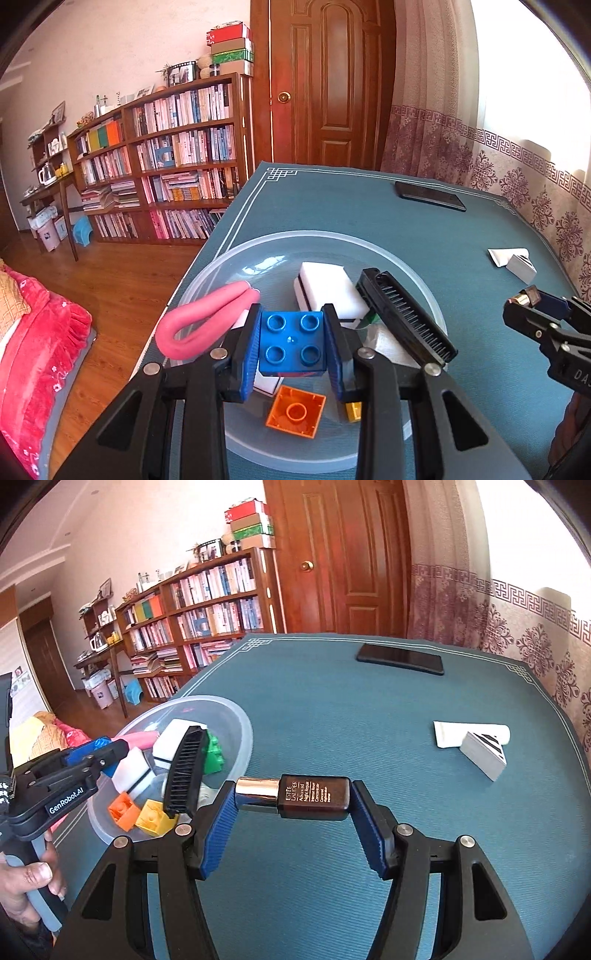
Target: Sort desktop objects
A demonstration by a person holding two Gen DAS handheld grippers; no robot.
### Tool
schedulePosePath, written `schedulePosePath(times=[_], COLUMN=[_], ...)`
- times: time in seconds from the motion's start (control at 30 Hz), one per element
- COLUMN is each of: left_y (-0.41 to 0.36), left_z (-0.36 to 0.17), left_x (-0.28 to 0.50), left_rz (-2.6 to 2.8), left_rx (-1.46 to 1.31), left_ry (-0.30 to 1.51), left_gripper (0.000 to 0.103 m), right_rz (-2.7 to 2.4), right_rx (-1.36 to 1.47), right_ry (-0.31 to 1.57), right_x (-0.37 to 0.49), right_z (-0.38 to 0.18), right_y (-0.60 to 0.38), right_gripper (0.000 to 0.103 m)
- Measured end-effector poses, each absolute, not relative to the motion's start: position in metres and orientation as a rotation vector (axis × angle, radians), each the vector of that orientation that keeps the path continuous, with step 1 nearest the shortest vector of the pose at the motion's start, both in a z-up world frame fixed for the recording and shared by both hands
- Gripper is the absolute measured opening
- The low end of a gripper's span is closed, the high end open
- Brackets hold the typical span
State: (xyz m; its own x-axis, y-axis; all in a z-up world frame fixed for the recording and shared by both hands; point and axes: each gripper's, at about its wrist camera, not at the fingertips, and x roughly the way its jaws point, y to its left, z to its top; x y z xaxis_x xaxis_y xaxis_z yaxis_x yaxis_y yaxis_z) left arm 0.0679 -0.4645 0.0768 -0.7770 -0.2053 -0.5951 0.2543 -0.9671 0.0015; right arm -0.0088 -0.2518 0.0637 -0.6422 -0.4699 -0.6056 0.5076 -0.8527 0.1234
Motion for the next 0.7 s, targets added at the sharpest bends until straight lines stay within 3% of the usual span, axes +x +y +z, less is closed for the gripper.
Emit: schedulePosePath(times=[0.7], left_y=[-0.494], left_z=[0.079], left_x=[0.072], left_rz=[-2.727], left_rx=[0.869], left_ry=[0.185], left_gripper=[0.035], right_rz=[-2.343], right_rx=[0.771], right_ry=[0.136], right_x=[0.006], right_z=[0.078], right_y=[-0.327], right_gripper=[0.064])
